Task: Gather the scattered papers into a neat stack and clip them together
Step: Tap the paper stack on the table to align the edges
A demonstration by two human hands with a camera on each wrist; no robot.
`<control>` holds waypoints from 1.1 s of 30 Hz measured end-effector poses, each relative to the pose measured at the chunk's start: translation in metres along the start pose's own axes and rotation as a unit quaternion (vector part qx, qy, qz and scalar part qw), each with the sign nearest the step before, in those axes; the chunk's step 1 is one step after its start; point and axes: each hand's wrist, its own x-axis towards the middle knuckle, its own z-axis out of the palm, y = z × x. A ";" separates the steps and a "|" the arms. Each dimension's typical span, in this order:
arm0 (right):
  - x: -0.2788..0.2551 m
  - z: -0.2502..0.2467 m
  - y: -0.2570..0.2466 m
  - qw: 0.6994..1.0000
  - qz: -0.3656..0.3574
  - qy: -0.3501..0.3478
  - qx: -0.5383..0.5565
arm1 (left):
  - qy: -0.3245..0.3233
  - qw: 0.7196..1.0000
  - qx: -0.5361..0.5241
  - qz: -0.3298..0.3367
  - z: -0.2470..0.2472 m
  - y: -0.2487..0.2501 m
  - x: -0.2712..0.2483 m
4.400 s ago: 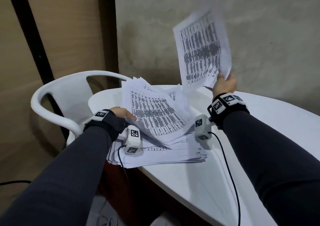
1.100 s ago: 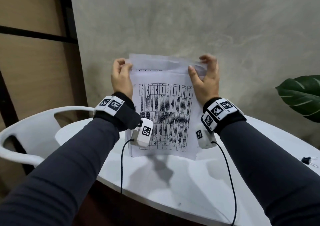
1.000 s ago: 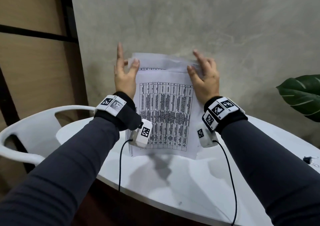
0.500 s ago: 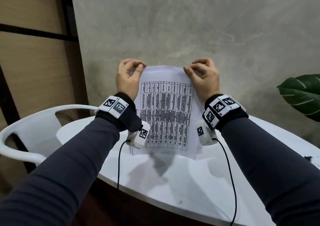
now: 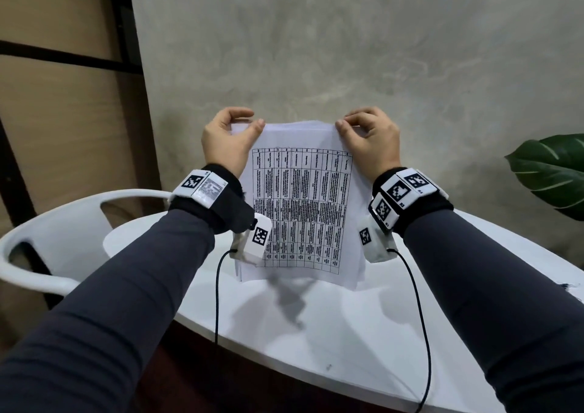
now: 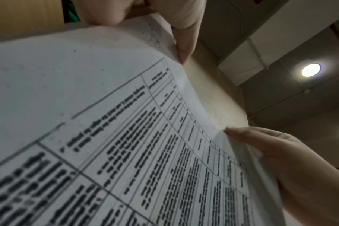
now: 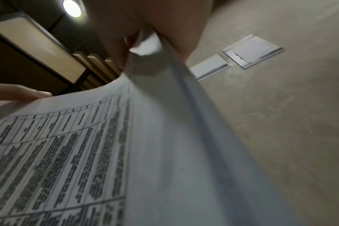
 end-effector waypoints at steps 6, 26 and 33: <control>0.004 0.008 -0.054 0.931 -0.110 -0.109 -0.330 | -0.003 1.000 -0.013 0.008 0.003 0.004 -0.002; -0.024 -0.032 0.020 0.917 0.234 -0.112 0.302 | -0.080 0.965 -0.026 -0.248 -0.066 -0.063 -0.034; -0.067 -0.034 0.041 0.873 0.289 -0.054 0.389 | -0.078 0.985 -0.007 -0.153 -0.037 -0.046 -0.040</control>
